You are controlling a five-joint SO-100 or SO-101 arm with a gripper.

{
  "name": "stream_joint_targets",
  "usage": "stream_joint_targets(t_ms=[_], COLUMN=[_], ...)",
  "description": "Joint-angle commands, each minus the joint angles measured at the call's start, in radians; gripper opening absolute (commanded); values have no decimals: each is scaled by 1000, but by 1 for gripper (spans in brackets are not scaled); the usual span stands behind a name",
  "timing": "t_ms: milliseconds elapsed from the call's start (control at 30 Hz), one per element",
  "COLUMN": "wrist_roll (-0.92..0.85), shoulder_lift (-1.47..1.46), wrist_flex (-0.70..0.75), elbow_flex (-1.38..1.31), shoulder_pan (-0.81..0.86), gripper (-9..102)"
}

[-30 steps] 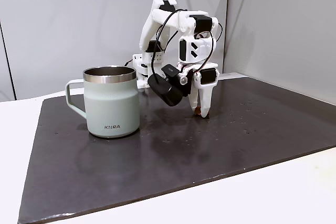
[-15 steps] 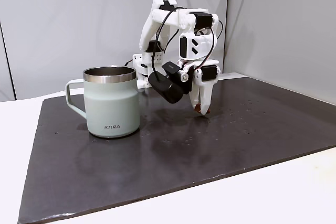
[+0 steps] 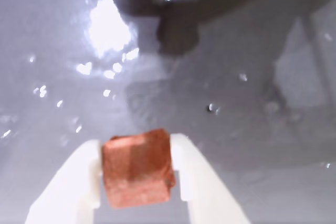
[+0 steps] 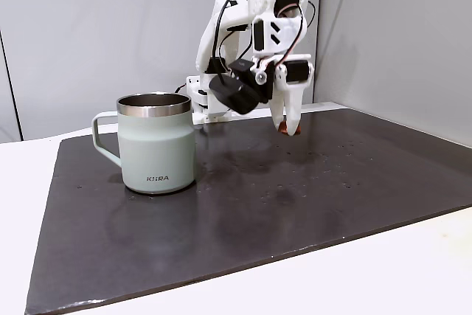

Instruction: Grasp a cube and put it in the cup.

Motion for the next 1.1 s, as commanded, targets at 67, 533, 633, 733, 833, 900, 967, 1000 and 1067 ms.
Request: stream_joint_targets(t_ms=[67, 533, 633, 733, 833, 900, 967, 1000, 1067], wrist_roll=[14, 17, 14, 5, 5, 9, 11, 11, 11], shoulder_lift=[37, 242, 265, 281, 304, 325, 348, 359, 379], wrist_flex=[121, 132, 132, 132, 132, 132, 132, 132, 132], elbow_flex=[-235, -232, -229, -233, -241, -241, -241, -239, -236], shoulder_pan=[-3, 25, 55, 98, 155, 198, 242, 265, 310], gripper=[2, 2, 2, 2, 2, 2, 2, 2, 2])
